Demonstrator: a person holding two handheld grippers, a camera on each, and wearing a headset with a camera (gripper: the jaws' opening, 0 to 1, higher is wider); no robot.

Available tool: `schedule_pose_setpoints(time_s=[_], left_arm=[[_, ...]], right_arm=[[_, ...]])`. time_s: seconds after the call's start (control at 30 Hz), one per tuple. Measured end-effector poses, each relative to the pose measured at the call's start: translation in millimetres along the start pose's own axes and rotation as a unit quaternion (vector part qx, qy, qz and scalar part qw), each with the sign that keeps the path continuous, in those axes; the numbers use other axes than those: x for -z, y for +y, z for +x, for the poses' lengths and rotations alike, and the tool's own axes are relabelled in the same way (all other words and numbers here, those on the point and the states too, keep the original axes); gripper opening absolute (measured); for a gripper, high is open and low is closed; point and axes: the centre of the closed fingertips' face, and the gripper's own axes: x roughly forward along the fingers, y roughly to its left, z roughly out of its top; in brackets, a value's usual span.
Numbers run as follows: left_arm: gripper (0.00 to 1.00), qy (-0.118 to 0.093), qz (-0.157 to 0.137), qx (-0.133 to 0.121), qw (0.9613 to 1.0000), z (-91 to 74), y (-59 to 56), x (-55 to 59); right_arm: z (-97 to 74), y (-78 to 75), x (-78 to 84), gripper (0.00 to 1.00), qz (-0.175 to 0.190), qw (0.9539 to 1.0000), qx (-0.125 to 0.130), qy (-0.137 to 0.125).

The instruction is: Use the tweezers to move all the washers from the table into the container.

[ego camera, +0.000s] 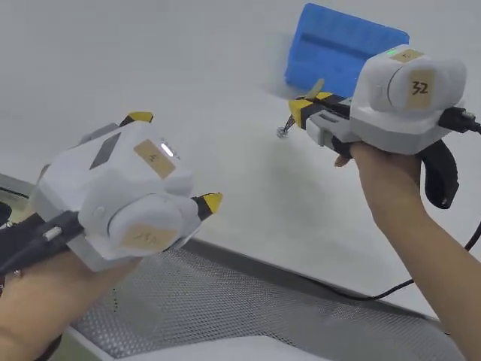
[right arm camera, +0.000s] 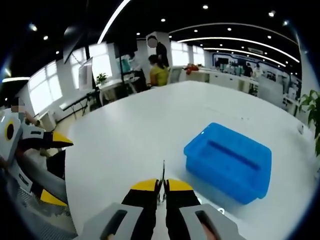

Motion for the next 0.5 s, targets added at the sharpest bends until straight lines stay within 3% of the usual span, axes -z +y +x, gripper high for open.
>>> schedule_pose_setpoints(time_s=[0.33,0.5], left_arm=[[0.77,-0.021,-0.016,0.014,0.9995,-2.1,-3.9,-7.8],[0.79,-0.012,-0.005,0.015,0.9998,-0.2,-6.4,-4.6]], right_arm=[[-17.2,4.3,-15.3,0.01,-0.020,0.9998,-0.001,-0.009],[-30.0,3.8,-32.8,0.01,-0.021,0.9993,-0.006,-0.029]])
